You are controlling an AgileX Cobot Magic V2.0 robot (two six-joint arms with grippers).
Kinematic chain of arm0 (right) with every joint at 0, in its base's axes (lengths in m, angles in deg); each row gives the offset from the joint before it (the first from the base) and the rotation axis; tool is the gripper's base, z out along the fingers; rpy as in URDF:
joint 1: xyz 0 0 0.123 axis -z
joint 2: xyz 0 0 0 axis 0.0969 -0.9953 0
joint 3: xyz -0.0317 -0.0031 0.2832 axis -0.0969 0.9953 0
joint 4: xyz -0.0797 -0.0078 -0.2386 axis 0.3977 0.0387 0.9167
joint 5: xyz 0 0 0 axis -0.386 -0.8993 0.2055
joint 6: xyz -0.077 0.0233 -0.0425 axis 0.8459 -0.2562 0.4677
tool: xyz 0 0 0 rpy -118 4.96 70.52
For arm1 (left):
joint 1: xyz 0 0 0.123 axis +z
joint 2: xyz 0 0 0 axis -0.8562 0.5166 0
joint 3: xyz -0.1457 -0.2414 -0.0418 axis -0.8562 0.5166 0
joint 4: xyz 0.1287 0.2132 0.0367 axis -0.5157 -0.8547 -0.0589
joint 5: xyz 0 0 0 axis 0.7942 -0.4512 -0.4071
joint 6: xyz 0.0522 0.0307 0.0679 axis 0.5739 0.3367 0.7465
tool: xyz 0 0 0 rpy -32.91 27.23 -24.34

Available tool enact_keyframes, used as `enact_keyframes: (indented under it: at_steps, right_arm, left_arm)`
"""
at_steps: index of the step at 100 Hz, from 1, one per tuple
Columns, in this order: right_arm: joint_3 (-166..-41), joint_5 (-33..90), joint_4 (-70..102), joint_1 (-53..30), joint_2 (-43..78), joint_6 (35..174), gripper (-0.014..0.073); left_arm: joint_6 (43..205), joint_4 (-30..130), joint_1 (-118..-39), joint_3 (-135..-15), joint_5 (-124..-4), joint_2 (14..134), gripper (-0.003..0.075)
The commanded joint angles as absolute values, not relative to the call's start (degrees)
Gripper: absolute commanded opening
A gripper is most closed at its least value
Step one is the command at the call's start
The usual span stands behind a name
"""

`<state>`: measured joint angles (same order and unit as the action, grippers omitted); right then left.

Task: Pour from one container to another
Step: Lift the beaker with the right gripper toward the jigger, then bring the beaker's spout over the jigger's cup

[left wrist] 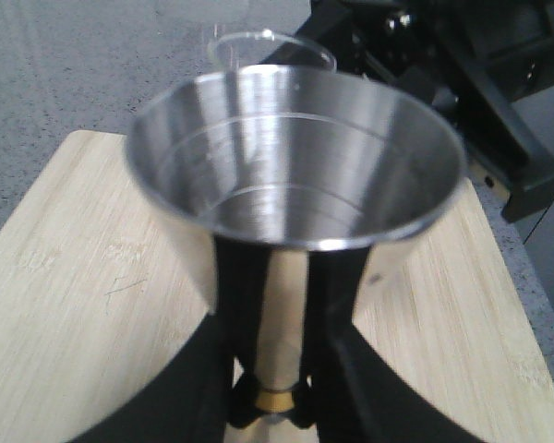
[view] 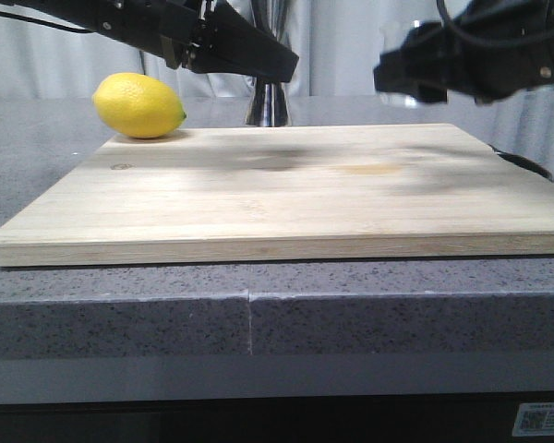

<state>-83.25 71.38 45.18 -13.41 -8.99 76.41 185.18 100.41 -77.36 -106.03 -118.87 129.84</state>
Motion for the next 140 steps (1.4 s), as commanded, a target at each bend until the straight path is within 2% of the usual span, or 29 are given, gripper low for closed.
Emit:
enact_keyframes:
  at_steps: [1, 69, 103, 140]
  right_arm:
    - [-86.6, 74.9, 45.8, -13.4, -5.6, 76.6, 0.0236]
    - [-103.4, 58.3, 55.3, -14.2, -4.5, 76.6, 0.0237]
    - [-104.6, 55.2, 58.6, -19.0, -4.4, 76.6, 0.0237]
    - [-104.6, 53.1, 61.1, -19.0, -3.3, 76.6, 0.0237]
  left_arm:
    - [184.8, 104.9, -77.1, -107.7, -123.3, 125.8, 0.0042]
    - [184.8, 104.9, -77.1, -107.7, -123.6, 125.8, 0.0042]
    - [184.2, 104.9, -77.1, -107.7, -123.6, 125.8, 0.0042]
    - [183.8, 104.1, -77.1, -107.7, -123.6, 125.8, 0.0042]
